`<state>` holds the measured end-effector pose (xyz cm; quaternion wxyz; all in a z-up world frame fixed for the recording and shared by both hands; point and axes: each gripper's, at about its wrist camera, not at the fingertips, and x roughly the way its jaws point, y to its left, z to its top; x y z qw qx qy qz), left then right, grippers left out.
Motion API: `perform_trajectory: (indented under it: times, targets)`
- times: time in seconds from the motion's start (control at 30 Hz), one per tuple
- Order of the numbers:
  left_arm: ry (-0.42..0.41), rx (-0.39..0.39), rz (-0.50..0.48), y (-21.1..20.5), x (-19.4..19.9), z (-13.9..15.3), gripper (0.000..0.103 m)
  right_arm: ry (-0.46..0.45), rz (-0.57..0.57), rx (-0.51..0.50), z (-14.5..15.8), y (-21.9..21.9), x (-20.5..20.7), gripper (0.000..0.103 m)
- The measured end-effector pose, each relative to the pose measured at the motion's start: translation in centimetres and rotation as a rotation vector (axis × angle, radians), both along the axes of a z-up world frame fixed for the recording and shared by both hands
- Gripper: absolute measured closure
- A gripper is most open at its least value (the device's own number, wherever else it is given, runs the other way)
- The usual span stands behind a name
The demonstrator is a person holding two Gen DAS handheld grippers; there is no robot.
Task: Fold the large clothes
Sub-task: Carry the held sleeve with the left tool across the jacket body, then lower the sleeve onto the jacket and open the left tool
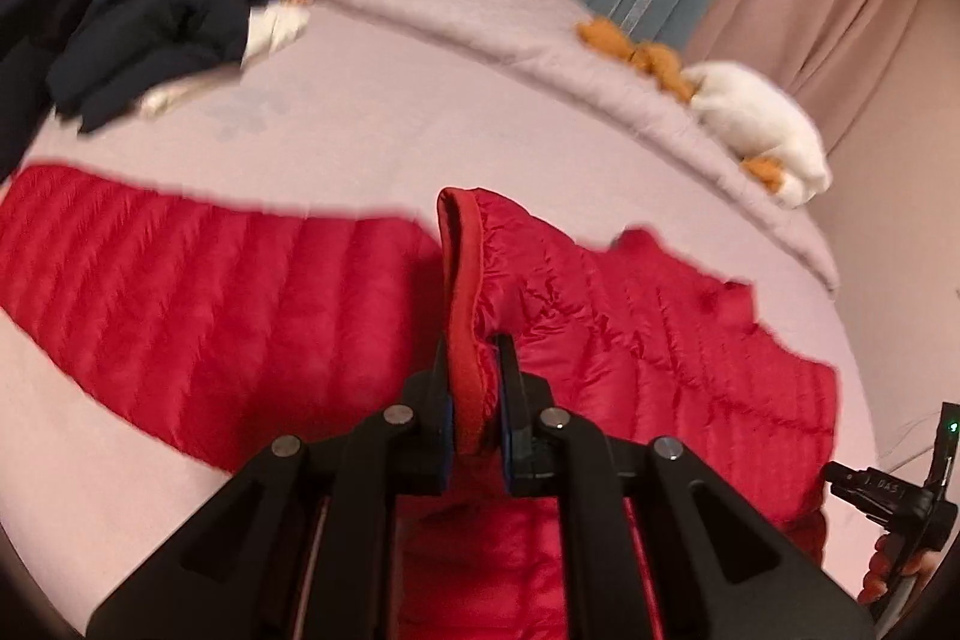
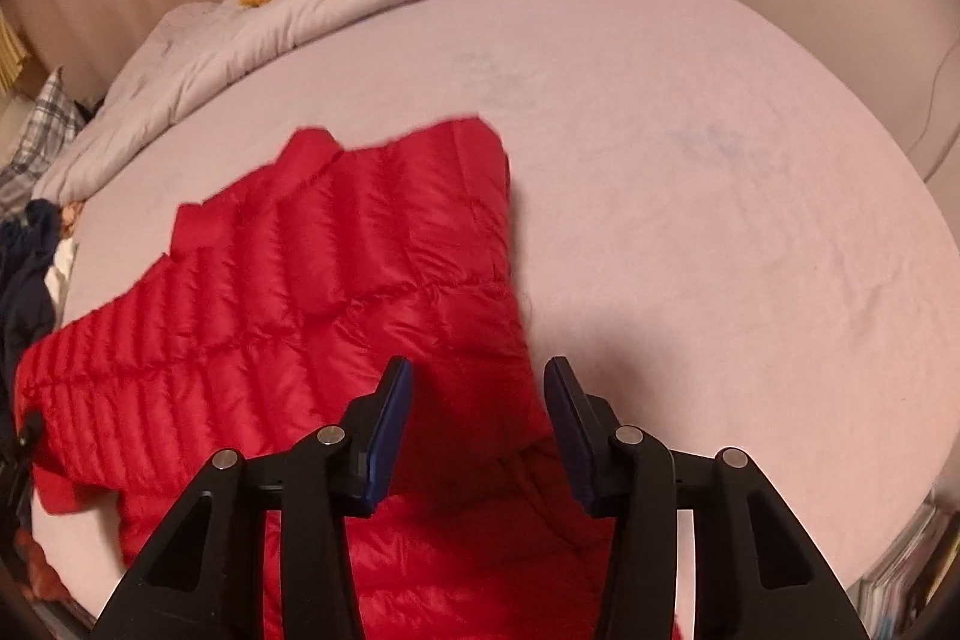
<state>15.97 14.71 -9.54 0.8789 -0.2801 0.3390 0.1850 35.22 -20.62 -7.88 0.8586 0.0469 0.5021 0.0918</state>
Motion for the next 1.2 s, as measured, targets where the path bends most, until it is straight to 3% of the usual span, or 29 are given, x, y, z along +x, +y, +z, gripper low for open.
perform_trajectory:
  times: [0.2,0.4,0.63,0.9,1.07,1.2]
  targets:
    - [0.032,-0.043,-0.007,1.7,0.5,-2.4,0.093,0.010,0.004,-0.092,-2.1,1.3,0.0,0.057]
    - [0.080,0.021,-0.022,0.9,1.2,-3.9,0.092,0.018,-0.009,-0.127,-3.1,1.2,0.1,0.057]
    - [0.100,-0.065,0.005,2.0,1.7,-5.5,0.090,0.022,-0.005,-0.114,-3.4,0.2,0.0,0.057]
    - [0.124,-0.082,0.019,1.6,1.2,-4.3,0.084,-0.003,0.010,-0.089,-4.0,0.1,-0.2,0.057]
    - [0.131,0.001,0.059,-0.2,-0.4,-1.6,0.072,-0.062,0.038,-0.112,-2.9,-1.0,-2.1,0.057]
    - [0.092,0.007,0.092,-1.3,-2.1,0.6,0.063,-0.105,0.070,-0.046,-1.1,-2.6,-3.6,0.057]
